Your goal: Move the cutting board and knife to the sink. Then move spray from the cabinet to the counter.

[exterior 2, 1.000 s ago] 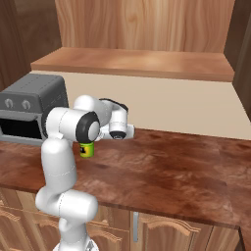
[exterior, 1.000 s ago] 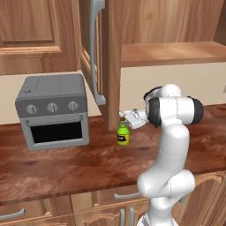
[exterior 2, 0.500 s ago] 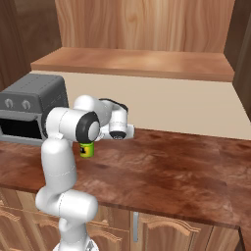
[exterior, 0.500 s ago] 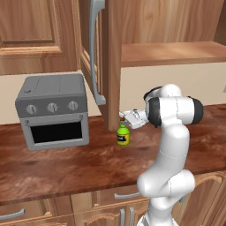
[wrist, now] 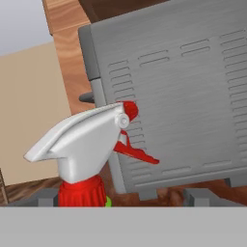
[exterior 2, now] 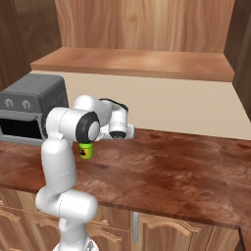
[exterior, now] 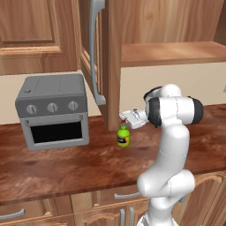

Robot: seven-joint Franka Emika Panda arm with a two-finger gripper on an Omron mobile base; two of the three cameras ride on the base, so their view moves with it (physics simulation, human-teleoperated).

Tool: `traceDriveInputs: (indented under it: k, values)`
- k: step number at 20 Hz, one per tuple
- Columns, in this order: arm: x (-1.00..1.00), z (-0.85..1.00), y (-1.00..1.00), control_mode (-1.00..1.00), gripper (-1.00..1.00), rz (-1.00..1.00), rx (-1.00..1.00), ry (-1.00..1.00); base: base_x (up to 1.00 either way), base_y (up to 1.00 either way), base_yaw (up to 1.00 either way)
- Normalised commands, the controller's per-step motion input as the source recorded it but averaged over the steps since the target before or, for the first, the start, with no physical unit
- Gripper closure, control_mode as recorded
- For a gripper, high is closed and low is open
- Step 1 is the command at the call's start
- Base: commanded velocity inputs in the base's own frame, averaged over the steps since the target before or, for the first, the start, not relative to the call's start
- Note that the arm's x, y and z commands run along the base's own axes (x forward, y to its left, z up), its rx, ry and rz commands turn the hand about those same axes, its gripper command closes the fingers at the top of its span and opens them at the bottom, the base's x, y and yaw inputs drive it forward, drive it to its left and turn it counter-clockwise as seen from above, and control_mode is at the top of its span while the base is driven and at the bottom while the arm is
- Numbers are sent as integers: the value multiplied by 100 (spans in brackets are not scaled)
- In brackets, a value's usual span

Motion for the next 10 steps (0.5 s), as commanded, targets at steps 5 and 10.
traceDriveInputs:
  k: [5, 10]
  values:
    - [0, 0, 0, -100, -100, 0, 0, 0, 0, 0, 0]
    - [-3, 0, 0, -100, -100, 0, 0, 0, 0, 0, 0]
